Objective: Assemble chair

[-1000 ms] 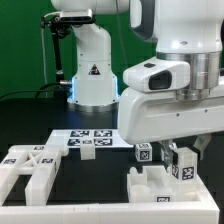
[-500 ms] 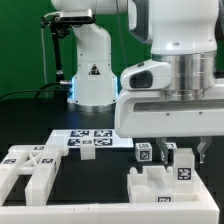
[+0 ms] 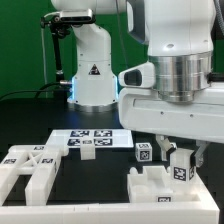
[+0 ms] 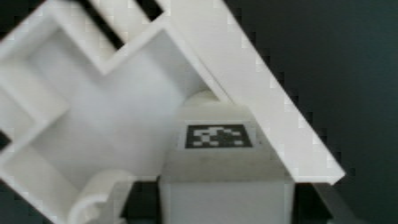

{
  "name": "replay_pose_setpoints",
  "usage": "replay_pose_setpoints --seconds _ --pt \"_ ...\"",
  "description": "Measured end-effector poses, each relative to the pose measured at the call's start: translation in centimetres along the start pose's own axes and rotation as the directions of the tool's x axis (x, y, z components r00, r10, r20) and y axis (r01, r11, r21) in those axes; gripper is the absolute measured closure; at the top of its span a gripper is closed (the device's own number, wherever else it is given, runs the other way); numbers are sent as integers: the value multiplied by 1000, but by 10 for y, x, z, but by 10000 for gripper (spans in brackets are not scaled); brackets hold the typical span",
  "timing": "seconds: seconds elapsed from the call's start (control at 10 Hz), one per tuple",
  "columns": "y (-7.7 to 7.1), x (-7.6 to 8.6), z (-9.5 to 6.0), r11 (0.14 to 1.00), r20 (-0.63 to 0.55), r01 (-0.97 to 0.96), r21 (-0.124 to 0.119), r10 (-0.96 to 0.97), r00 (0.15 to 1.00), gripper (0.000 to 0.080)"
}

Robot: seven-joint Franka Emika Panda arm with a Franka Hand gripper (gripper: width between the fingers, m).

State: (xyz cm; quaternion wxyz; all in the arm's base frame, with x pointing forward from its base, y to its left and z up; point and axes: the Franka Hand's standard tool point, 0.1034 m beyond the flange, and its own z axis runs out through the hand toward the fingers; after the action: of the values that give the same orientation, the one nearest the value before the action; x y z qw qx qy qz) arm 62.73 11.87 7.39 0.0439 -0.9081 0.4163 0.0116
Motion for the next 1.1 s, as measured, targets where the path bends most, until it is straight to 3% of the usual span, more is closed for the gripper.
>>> replay_pose_setpoints --seconds 0.1,0.3,0.5,0.6,0.7,0.8,1.1 --pt "2 -2 0 997 13 -71 -21 71 997 514" --pt "1 -1 0 980 11 -200 -21 200 980 514" --pt "1 -1 0 988 11 -155 -21 156 988 514" --pt "2 1 -1 997 12 -71 -19 71 997 336" --pt "1 1 -1 999 11 41 -19 -41 999 336" --pt "1 1 -1 993 13 121 -18 -121 993 194" --pt "1 1 -1 946 17 325 -15 -325 946 152"
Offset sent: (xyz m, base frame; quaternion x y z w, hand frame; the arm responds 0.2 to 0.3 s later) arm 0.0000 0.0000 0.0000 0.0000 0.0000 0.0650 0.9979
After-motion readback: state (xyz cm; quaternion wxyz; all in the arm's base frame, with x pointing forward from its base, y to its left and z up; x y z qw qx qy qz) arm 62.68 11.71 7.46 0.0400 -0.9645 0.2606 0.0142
